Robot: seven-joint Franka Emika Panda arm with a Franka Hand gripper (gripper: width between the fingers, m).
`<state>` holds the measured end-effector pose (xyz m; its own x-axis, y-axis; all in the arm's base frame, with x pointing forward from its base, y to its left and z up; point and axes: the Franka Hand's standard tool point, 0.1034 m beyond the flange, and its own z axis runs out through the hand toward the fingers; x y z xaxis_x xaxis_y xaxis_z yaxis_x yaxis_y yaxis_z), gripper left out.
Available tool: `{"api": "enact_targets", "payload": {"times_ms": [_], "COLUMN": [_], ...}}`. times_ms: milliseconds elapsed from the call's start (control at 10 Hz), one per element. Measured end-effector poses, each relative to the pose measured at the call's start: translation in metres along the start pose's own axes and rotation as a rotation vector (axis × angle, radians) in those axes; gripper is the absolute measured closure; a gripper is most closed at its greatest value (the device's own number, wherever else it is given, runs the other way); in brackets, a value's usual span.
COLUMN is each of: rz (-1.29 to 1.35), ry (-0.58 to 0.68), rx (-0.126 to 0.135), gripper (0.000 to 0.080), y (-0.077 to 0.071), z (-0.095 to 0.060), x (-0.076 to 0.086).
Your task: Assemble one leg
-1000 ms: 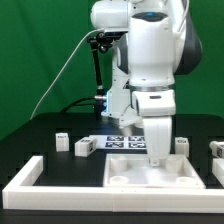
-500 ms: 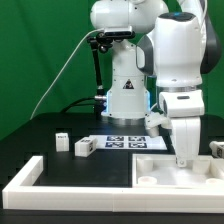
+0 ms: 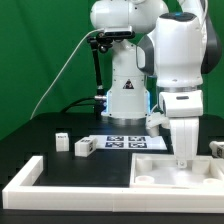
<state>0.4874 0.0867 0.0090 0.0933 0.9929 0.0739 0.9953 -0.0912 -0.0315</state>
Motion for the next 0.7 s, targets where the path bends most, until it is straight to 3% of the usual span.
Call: {"api": "enact_targets", "payload": {"times_ms": [100, 200, 300, 400, 700], "rz": [0.0, 0.0, 0.0, 0.001, 0.001], "ry": [0.0, 0.0, 0.0, 0.0, 0.0], "rx": [0.0, 0.0, 0.0, 0.0, 0.0], "gripper": [0.0485, 0.0302, 0.0302, 0.0184, 0.0151], "y": [0.0, 0.0, 0.0, 0.0001, 0.0001], "z": [0.0, 0.0, 0.0, 0.0, 0.0], "x": [-0.0001, -0.0002, -0.0002, -0.0002, -0.0003]}}
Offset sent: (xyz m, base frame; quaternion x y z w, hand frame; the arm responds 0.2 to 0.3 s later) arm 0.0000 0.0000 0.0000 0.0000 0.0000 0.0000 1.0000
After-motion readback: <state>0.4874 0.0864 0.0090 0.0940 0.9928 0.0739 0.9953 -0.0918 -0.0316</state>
